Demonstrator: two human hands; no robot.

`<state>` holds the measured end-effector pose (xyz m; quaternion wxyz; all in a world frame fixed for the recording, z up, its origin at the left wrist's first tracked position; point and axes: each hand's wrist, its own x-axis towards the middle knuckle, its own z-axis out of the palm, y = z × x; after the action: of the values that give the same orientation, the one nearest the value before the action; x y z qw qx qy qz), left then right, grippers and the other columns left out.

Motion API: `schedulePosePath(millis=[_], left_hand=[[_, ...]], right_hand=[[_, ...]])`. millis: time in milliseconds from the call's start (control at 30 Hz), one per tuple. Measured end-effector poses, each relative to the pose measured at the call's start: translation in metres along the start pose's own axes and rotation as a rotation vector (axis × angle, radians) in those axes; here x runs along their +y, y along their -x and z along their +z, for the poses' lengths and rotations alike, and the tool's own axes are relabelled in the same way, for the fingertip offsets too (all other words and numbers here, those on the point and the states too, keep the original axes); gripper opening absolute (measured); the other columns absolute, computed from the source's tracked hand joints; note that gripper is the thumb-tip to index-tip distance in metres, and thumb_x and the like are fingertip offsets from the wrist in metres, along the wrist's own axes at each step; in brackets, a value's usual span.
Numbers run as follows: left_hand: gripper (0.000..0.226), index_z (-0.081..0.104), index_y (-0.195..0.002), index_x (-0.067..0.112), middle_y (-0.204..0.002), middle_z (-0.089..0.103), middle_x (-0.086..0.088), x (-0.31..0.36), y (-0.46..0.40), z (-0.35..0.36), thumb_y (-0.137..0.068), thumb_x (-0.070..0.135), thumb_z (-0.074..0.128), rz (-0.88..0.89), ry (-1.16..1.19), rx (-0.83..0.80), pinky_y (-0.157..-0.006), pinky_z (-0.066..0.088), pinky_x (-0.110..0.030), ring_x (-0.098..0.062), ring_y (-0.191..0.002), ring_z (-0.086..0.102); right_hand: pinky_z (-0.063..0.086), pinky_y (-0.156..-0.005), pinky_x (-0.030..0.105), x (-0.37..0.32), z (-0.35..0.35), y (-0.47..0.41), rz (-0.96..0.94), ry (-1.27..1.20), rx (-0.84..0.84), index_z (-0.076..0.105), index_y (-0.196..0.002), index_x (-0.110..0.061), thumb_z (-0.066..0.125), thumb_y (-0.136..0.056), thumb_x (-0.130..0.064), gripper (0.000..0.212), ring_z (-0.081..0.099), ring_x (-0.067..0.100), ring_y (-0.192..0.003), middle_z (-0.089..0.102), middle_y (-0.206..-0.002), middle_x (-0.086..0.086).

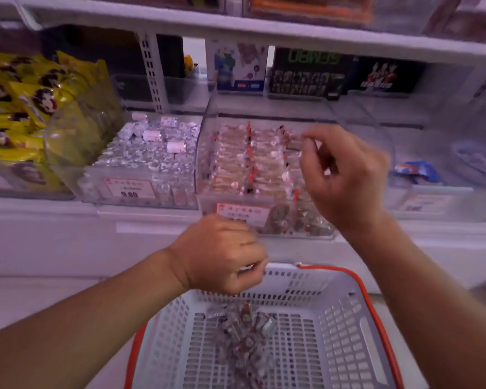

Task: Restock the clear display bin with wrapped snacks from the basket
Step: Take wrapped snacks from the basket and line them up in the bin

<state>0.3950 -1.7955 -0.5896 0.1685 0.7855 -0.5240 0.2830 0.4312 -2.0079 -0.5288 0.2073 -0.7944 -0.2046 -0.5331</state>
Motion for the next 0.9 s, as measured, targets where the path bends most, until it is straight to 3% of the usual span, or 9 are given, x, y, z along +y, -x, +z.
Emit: schedulePosePath(millis=[67,167,267,367,467,567,633,733,900], left_hand=[[0.023,0.059,-0.066,0.019,-0.062,0.061,-0.002,0.017,0.029,0.03,-0.087,0.025,0.064,-0.072,-0.01,-0.408,-0.053,0.044,-0.031,-0.026,-0.06,0.059],[0.026,0.065,-0.091,0.021,-0.097,0.07,-0.005,0.032,0.078,0.072,-0.095,0.04,0.048,-0.459,0.026,-0.974,-0.074,0.051,-0.036,-0.03,-0.091,0.067],[0.038,0.059,-0.126,0.02,-0.129,0.061,-0.009,0.036,0.128,0.099,-0.096,0.043,0.055,-0.746,0.162,-1.227,-0.092,0.049,-0.036,-0.029,-0.114,0.059],[0.055,0.044,-0.145,0.017,-0.147,0.048,-0.009,0.039,0.16,0.117,-0.097,0.043,0.057,-0.892,0.253,-1.351,-0.105,0.044,-0.041,-0.028,-0.128,0.051],[0.062,0.035,-0.151,0.017,-0.155,0.039,-0.009,0.035,0.172,0.133,-0.098,0.043,0.056,-0.955,0.311,-1.361,-0.11,0.04,-0.041,-0.028,-0.136,0.045],[0.061,0.038,-0.15,0.017,-0.152,0.043,-0.009,0.032,0.171,0.143,-0.097,0.042,0.058,-1.008,0.358,-1.289,-0.107,0.042,-0.038,-0.028,-0.133,0.048],[0.058,0.042,-0.147,0.017,-0.149,0.046,-0.009,0.031,0.17,0.15,-0.097,0.041,0.059,-1.047,0.39,-1.258,-0.105,0.043,-0.037,-0.028,-0.13,0.05],[0.056,0.045,-0.143,0.016,-0.145,0.049,-0.01,0.038,0.171,0.17,-0.095,0.041,0.062,-1.118,0.447,-1.274,-0.103,0.045,-0.04,-0.029,-0.125,0.052],[0.08,0.033,-0.151,0.014,-0.147,0.044,-0.009,0.07,0.184,0.215,-0.087,0.034,0.076,-1.367,0.654,-1.233,-0.098,0.045,-0.032,-0.03,-0.125,0.051]], right_hand=[[0.038,-0.055,0.027,-0.026,-0.005,0.066,0.082,-0.15,0.017,0.069,-0.088,-0.012,0.056,-0.092,-0.015,0.014,0.048,0.013,-0.055,0.054,-0.061,-0.002],[0.045,-0.054,0.029,-0.053,0.016,0.169,0.206,-0.199,-0.303,0.071,-0.084,-0.012,0.062,-0.085,-0.013,0.009,0.06,0.021,-0.056,0.063,-0.064,0.001],[0.052,-0.079,0.039,-0.055,0.036,0.267,0.424,-0.225,-1.094,0.064,-0.117,-0.016,0.064,-0.087,-0.027,0.031,0.067,0.032,-0.1,0.068,-0.109,0.012],[0.023,-0.117,0.049,-0.041,0.047,0.35,0.594,-0.183,-1.739,0.0,-0.157,-0.029,0.077,-0.079,-0.045,0.111,0.016,0.038,-0.149,0.011,-0.162,0.017],[0.018,-0.118,0.059,-0.045,0.06,0.397,0.564,-0.197,-1.813,-0.022,-0.148,-0.047,0.082,-0.068,-0.053,0.132,-0.006,0.037,-0.151,-0.002,-0.165,0.011],[0.032,-0.107,0.067,-0.054,0.07,0.424,0.367,-0.037,-1.886,-0.028,-0.145,-0.048,0.077,-0.07,-0.057,0.129,-0.01,0.047,-0.147,-0.016,-0.164,0.008],[0.047,-0.095,0.061,-0.06,0.072,0.431,0.317,0.056,-1.864,-0.016,-0.15,-0.046,0.073,-0.079,-0.046,0.114,-0.005,0.053,-0.145,-0.016,-0.163,0.008],[0.052,-0.09,0.058,-0.061,0.071,0.432,0.335,-0.021,-1.822,0.012,-0.149,-0.04,0.072,-0.083,-0.027,0.09,0.008,0.05,-0.144,0.014,-0.153,0.012],[0.048,-0.084,0.032,-0.039,0.073,0.426,0.605,-0.207,-1.636,0.062,-0.113,-0.017,0.07,-0.084,-0.024,0.031,0.056,0.033,-0.107,0.058,-0.11,0.01]])
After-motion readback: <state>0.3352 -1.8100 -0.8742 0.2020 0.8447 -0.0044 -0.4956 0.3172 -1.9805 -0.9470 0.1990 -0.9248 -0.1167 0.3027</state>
